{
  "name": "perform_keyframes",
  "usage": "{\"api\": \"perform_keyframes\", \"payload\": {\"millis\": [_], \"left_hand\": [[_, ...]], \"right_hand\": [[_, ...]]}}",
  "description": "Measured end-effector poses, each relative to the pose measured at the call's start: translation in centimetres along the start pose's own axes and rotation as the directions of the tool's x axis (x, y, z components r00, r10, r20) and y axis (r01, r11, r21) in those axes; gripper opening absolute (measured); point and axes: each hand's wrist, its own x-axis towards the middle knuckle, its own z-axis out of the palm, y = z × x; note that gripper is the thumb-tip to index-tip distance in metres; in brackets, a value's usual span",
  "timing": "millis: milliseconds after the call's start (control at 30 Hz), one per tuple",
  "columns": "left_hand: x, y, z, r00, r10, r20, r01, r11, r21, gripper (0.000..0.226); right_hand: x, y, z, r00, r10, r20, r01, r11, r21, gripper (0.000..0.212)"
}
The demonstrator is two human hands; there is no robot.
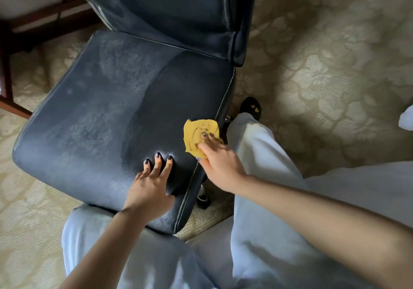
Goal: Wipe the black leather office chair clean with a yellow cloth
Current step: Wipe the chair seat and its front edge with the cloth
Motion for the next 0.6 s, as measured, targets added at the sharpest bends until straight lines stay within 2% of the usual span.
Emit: {"api": "perform_keyframes", "payload": {"millis": [133, 200, 300, 433, 500, 600], "left_hand": [[-0.2, 0.1, 0.5, 0.999, -0.021, -0.032, 0.022, 1.0, 0.013, 0.086], [-0.4, 0.1, 0.7, 0.998, -0.037, -0.046, 0.034, 0.998, -0.055, 0.085], [-0.9, -0.2, 0.7, 0.996, -0.054, -0.071, 0.039, 0.98, -0.197, 0.084], [-1.9, -1.5, 1.1, 0.996, -0.079, -0.047, 0.068, 0.977, -0.202, 0.081], [-2.7, -2.3, 1.5, 0.99, -0.137, -0.045, 0.123, 0.967, -0.224, 0.077], [-4.0, -3.8, 2.1, 0.975, -0.221, -0.008, 0.212, 0.945, -0.249, 0.079]], "right_hand": [[-1.8, -1.7, 1.0, 0.991, -0.132, 0.034, 0.132, 0.991, 0.002, 0.017], [-2.7, -2.5, 1.4, 0.973, -0.214, 0.084, 0.211, 0.977, 0.034, 0.021], [-4.1, -3.5, 2.0, 0.947, -0.298, 0.119, 0.295, 0.955, 0.044, 0.015], [-5.2, -4.7, 2.6, 0.905, -0.392, 0.167, 0.401, 0.916, -0.02, 0.022], [-5.8, -5.5, 2.9, 0.845, -0.486, 0.225, 0.508, 0.86, -0.051, 0.03], [-7.2, -7.2, 4.7, 0.658, -0.646, 0.388, 0.712, 0.701, -0.041, 0.028]]}}
